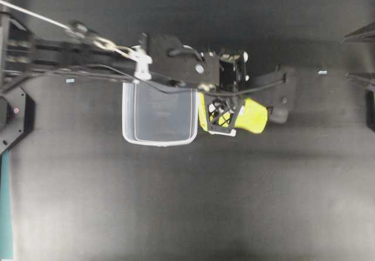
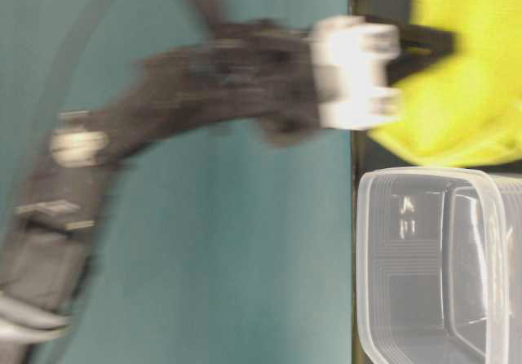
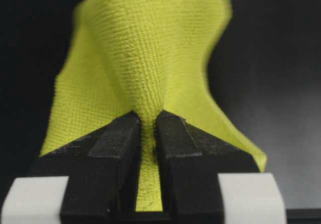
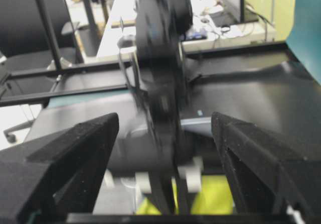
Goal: Place the yellow towel into the container with the left arm.
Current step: 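Lift the towel and swing it left over the clear container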
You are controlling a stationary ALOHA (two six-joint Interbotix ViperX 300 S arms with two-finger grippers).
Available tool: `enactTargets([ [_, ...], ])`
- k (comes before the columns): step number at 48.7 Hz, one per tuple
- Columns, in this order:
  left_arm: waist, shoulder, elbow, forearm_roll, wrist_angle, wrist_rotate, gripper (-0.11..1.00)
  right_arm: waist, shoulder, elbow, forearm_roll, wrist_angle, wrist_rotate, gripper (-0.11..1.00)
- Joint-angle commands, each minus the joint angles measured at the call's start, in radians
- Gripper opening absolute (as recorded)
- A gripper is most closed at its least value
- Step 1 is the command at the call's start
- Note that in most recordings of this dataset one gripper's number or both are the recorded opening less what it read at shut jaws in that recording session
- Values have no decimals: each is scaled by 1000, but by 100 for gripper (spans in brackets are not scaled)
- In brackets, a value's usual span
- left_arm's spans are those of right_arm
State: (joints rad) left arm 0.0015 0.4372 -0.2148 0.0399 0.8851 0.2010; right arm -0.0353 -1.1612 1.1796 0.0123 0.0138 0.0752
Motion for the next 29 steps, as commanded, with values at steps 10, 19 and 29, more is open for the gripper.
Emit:
enactTargets([
  [10,-18,-278,-20,3,186,0,7,-2,-6,-18,3,-12,0,72],
  [19,-6,-416,144,3,247,-2,7,-2,-14,-18,3,-15,0,72],
  [29,0,-506,324,3,107,-2,7,-2,-15,-18,3,-18,-2,72],
])
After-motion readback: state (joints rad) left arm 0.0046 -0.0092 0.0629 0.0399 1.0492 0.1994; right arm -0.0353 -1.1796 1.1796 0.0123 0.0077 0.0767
